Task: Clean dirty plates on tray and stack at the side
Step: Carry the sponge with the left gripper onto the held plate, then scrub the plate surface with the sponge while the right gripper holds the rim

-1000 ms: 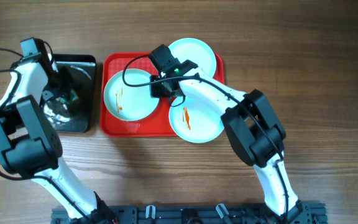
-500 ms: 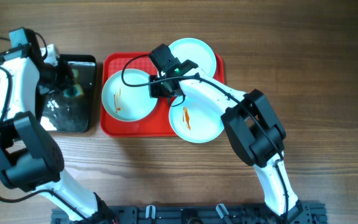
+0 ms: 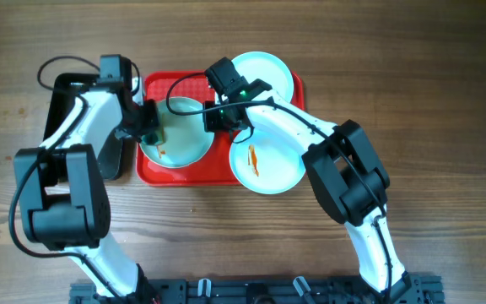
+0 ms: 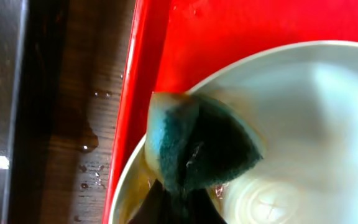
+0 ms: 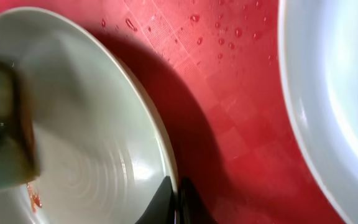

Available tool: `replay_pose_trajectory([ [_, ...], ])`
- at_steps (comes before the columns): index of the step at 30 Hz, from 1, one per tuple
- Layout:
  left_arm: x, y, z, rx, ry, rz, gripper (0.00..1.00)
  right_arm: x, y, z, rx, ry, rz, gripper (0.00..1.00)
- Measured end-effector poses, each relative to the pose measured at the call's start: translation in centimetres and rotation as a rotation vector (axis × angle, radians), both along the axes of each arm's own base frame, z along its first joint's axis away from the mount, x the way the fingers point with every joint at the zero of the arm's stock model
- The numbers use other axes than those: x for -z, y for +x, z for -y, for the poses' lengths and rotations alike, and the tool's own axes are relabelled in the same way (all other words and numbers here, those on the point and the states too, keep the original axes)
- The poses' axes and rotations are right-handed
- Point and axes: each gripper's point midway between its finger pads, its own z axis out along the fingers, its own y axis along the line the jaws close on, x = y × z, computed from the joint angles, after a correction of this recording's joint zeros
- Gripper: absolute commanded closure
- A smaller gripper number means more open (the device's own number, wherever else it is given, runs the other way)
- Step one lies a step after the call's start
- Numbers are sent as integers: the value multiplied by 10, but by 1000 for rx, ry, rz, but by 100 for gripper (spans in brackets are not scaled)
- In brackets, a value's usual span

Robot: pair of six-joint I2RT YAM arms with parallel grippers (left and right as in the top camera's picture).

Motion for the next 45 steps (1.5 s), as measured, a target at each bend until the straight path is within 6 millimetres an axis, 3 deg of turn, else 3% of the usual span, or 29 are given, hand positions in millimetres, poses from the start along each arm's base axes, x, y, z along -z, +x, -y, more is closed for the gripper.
replay_pose_trajectory([
  [6, 1, -20, 16, 9, 41, -70, 96, 0, -1, 0, -7, -3, 1, 96],
  [12, 3, -50, 56, 63, 25, -175, 96, 2, 0, 2, -4, -6, -2, 96],
  [17, 4, -61, 60, -128, -9, -229, 96, 2, 0, 1, -5, -2, -3, 96],
  [21, 6, -54, 57, -236, -1, -173, 96, 2, 1, 0, -5, 3, 3, 96],
  [27, 1, -6, 32, -307, 152, 77, 96, 1, 5, 2, 25, 9, 0, 96],
  [31, -4, 14, 14, -354, 242, 188, 96, 1, 5, 2, 44, 13, -9, 96],
  [36, -2, 14, 15, -325, 238, 179, 96, 0, 7, 0, 46, 20, -2, 96],
  [41, 3, 4, 18, -300, 120, 89, 96, -4, 26, -1, 41, 66, 54, 95],
  [45, 3, 2, 22, -277, -45, 43, 96, -11, 41, -3, 28, 102, 114, 81],
])
